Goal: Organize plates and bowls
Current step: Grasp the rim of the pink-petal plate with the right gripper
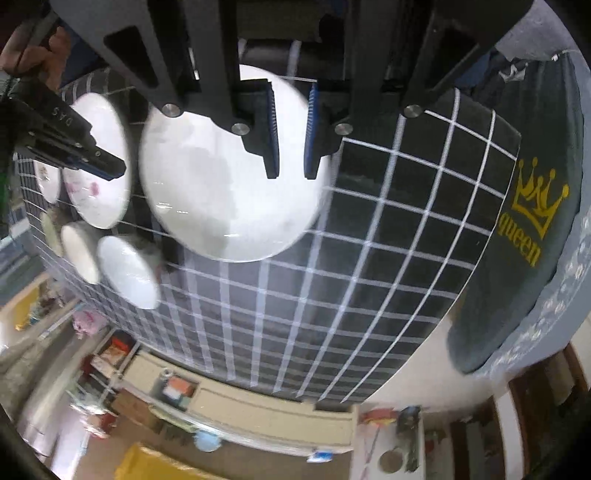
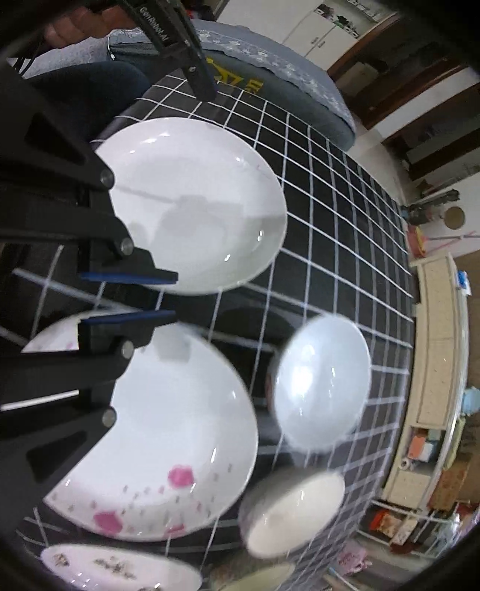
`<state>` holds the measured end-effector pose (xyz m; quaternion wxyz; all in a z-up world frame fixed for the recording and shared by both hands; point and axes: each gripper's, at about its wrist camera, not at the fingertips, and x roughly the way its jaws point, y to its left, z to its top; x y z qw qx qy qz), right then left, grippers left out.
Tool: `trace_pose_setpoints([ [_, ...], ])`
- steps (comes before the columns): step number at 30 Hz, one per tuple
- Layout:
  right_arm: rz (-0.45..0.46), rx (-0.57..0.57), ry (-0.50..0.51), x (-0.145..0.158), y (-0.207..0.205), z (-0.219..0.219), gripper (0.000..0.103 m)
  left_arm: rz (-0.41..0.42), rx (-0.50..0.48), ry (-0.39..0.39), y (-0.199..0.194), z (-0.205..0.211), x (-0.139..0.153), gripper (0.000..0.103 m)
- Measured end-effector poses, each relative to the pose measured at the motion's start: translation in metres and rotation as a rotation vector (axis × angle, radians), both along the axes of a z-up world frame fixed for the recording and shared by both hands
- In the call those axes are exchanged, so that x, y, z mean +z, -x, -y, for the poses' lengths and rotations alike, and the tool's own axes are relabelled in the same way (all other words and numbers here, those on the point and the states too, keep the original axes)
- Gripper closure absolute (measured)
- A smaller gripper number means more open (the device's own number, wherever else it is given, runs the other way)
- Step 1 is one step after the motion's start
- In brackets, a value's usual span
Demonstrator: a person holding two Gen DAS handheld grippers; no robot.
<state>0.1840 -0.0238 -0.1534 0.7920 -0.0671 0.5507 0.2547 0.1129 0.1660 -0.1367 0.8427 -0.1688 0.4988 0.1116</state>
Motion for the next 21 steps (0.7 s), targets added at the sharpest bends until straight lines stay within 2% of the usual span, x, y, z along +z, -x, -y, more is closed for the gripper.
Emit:
trace_pose_setpoints([
  [4,0.028,-0.058,-0.008,0.012,0.006,0.035,0.086,0.032,-0.074,-0.008,-0.005,0.037,0.012,0.092],
  [8,0.052,-0.116,-0.011,0.018,0.013,0.071,0.086,0.041,-0.152,0.036,-0.011,0.071,0.015,0.092],
  [15,0.084,-0.187,0.001,0.020,0.019,0.118,0.086,0.022,-0.251,0.074,-0.026,0.124,0.006,0.092],
  [18,0.110,-0.181,0.051,0.018,0.020,0.125,0.086,0.016,-0.275,0.070,-0.030,0.136,0.000,0.092],
  [21,0.097,-0.199,0.045,0.013,0.018,0.139,0.085,0.004,-0.290,0.073,-0.038,0.144,-0.005,0.092],
])
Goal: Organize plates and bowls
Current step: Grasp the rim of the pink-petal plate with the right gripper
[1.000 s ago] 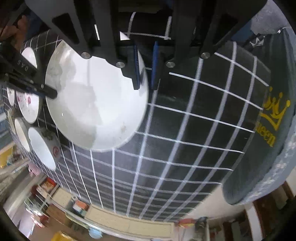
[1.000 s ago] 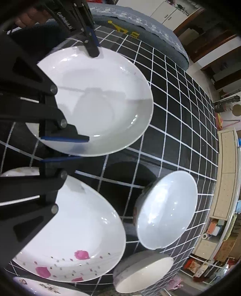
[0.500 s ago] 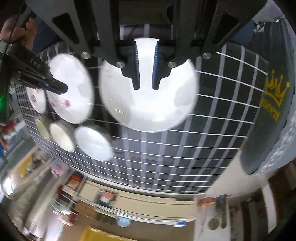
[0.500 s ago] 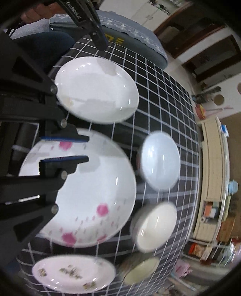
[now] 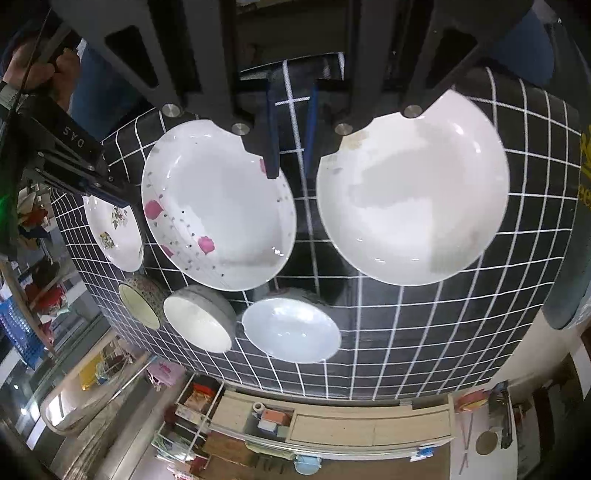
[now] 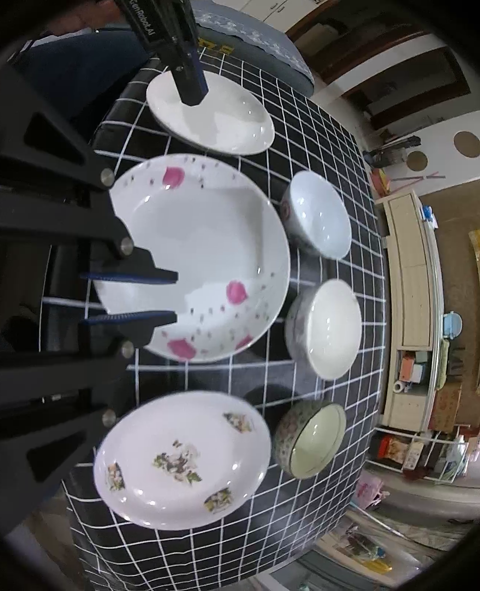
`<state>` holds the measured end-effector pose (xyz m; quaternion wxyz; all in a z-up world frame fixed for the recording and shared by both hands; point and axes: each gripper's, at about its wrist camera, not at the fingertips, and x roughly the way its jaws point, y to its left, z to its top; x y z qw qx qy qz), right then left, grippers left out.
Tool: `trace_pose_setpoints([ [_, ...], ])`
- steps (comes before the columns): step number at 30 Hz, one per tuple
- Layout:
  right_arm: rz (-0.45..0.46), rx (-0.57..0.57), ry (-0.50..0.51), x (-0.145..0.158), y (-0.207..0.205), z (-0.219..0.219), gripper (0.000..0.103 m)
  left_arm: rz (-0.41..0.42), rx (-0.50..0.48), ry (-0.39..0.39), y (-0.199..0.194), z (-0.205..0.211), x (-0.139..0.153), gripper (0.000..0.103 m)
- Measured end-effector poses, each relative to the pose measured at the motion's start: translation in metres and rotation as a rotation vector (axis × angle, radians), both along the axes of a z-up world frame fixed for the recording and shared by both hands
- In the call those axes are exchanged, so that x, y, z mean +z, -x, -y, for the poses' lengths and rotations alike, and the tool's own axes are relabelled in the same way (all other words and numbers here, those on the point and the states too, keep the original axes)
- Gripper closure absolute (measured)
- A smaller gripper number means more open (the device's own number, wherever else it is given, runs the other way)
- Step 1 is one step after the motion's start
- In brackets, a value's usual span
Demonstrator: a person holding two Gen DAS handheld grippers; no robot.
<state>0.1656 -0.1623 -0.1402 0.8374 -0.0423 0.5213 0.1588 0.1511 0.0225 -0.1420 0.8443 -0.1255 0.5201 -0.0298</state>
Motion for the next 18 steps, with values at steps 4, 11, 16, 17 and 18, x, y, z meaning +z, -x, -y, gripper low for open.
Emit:
trace_pose_setpoints([
  [4,-0.028,-0.040,-0.015,-0.011,-0.008,0.014,0.085,-0.026,-0.020,0.000,-0.014,0.007,-0.010,0.092],
  [11,-0.054,-0.068,-0.008,-0.022,-0.024,0.026,0.085,-0.084,-0.019,-0.011,-0.033,0.013,-0.035,0.092],
  [16,-0.077,-0.081,0.001,-0.031,-0.035,0.030,0.084,-0.105,-0.022,-0.017,-0.042,0.012,-0.046,0.092],
  [17,-0.081,-0.081,0.003,-0.032,-0.037,0.030,0.084,-0.107,-0.023,-0.014,-0.044,0.011,-0.048,0.092],
  [18,-0.084,-0.083,0.004,-0.033,-0.039,0.030,0.084,-0.109,-0.025,-0.011,-0.046,0.011,-0.049,0.092],
])
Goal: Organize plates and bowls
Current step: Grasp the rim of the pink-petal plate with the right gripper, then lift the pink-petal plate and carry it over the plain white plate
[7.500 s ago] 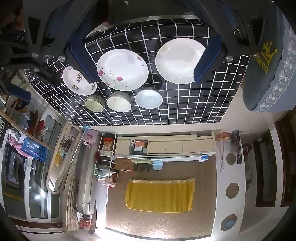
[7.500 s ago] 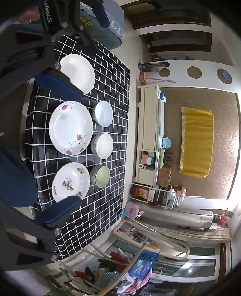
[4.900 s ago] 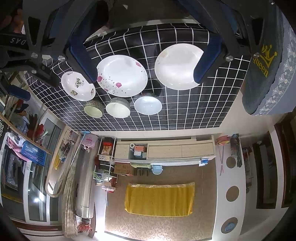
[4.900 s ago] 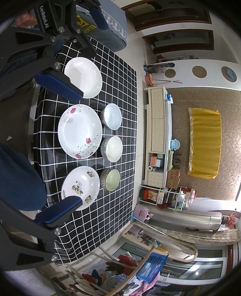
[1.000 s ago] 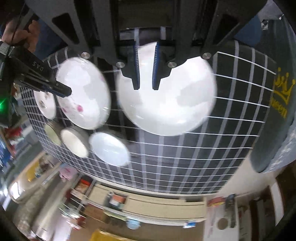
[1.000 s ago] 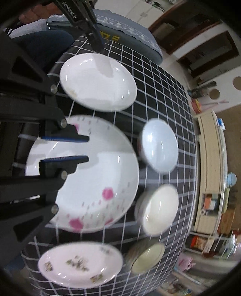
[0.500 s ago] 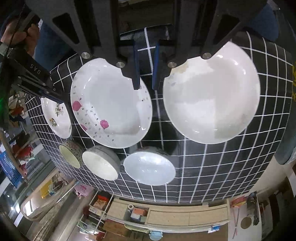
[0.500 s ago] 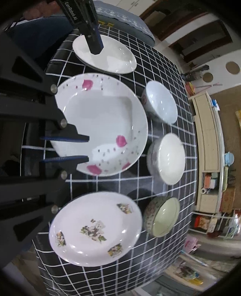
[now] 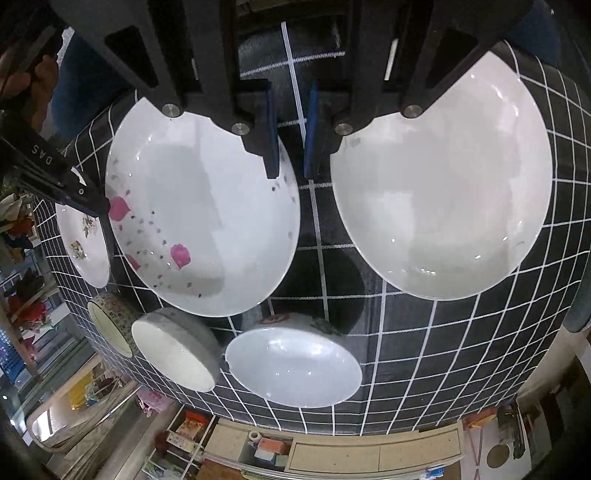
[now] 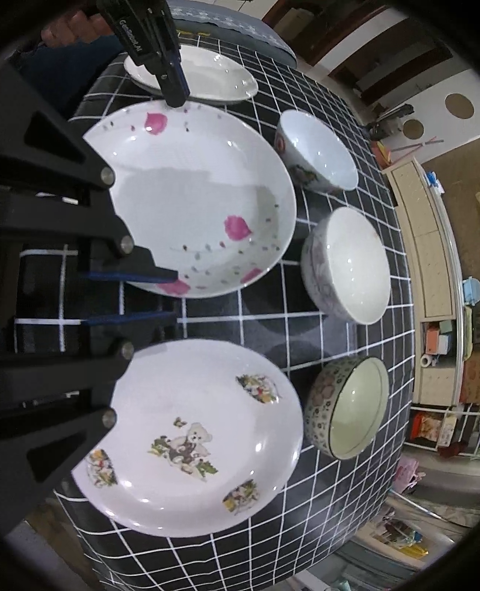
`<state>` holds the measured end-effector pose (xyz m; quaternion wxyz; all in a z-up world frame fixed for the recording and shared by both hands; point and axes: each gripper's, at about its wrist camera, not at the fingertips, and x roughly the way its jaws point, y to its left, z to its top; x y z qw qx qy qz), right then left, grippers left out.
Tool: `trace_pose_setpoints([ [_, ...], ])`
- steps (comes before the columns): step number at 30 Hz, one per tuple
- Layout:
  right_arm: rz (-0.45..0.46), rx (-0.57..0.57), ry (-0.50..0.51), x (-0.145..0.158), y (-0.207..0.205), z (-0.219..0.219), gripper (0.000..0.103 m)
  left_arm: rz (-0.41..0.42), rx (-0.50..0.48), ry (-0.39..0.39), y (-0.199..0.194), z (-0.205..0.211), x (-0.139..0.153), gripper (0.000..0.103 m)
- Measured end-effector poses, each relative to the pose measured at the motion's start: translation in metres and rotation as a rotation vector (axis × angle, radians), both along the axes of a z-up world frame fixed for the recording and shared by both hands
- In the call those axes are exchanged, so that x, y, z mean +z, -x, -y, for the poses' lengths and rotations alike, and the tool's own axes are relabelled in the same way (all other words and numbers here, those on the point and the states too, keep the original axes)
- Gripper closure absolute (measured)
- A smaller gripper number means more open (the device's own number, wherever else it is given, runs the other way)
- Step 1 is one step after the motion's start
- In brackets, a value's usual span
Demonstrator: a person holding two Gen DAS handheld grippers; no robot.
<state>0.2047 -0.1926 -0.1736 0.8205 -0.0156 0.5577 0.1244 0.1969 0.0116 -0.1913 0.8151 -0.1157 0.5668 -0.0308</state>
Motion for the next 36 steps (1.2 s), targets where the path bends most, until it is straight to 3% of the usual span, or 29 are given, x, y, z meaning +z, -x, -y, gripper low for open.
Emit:
trace_pose_setpoints([
  [13,-0.052,0.027,-0.015,-0.017,-0.022,-0.006,0.082,-0.025,-0.036,0.010,-0.020,0.000,-0.014,0.092],
  [36,-0.051,-0.010,0.004,-0.013,-0.004,-0.012,0.083,-0.017,-0.037,-0.027,-0.005,0.009,-0.008,0.091],
])
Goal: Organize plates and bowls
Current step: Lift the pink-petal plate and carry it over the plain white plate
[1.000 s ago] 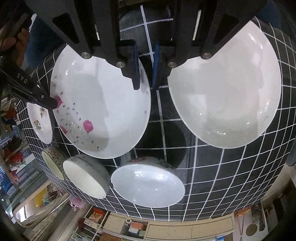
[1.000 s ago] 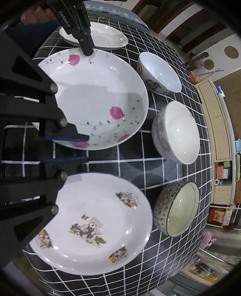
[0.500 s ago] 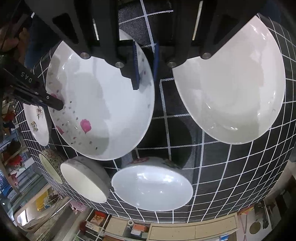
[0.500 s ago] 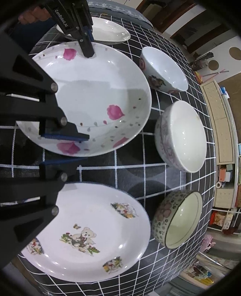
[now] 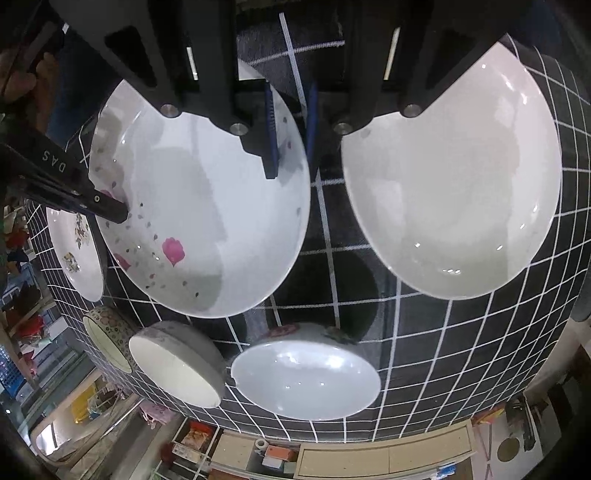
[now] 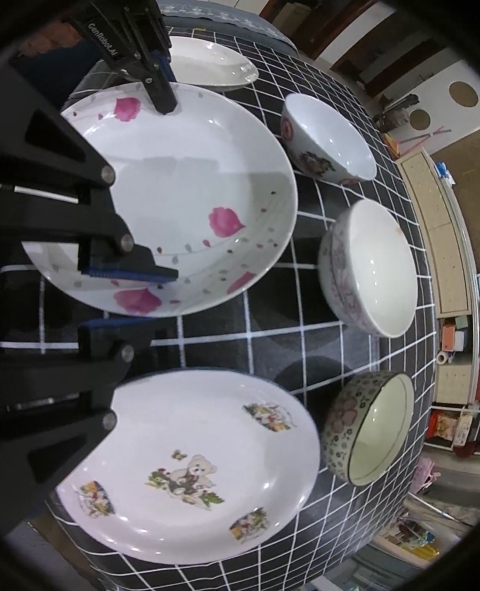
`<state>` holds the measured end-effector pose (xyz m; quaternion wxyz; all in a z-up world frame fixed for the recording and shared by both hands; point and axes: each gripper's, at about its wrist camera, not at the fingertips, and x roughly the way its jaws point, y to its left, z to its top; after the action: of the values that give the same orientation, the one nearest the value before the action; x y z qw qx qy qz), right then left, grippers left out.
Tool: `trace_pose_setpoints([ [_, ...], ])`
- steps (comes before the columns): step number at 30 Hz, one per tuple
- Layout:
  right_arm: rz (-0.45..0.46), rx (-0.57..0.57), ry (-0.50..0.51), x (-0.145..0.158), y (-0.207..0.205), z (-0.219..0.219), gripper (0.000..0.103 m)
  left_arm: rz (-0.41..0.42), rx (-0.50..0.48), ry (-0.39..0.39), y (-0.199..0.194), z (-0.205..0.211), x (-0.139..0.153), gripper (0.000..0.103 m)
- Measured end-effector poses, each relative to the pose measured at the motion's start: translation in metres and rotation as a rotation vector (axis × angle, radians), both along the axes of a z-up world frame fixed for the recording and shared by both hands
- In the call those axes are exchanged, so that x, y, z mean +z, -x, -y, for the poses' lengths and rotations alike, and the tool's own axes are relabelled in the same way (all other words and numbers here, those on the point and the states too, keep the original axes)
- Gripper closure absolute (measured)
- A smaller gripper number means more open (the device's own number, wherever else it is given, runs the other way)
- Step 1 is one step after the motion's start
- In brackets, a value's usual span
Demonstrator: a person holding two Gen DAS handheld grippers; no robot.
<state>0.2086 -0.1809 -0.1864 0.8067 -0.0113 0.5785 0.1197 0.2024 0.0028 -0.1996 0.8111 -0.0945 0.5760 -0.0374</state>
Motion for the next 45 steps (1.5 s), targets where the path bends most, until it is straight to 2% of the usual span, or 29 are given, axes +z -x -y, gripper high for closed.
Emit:
trace_pose_setpoints([
  [11,0.056,0.054,0.004,0.029,0.012,-0.035,0.083,0.060,0.052,-0.006,0.028,-0.031,0.028,0.091],
  [20,0.054,0.110,-0.022,0.029,0.014,-0.080,0.083,0.070,0.123,-0.042,0.048,-0.073,0.039,0.091],
  [33,0.033,0.216,-0.007,0.018,0.018,-0.142,0.083,0.053,0.228,-0.059,0.072,-0.123,0.034,0.091],
  [45,0.038,0.280,0.023,0.014,0.015,-0.182,0.083,0.039,0.289,-0.061,0.077,-0.158,0.026,0.090],
])
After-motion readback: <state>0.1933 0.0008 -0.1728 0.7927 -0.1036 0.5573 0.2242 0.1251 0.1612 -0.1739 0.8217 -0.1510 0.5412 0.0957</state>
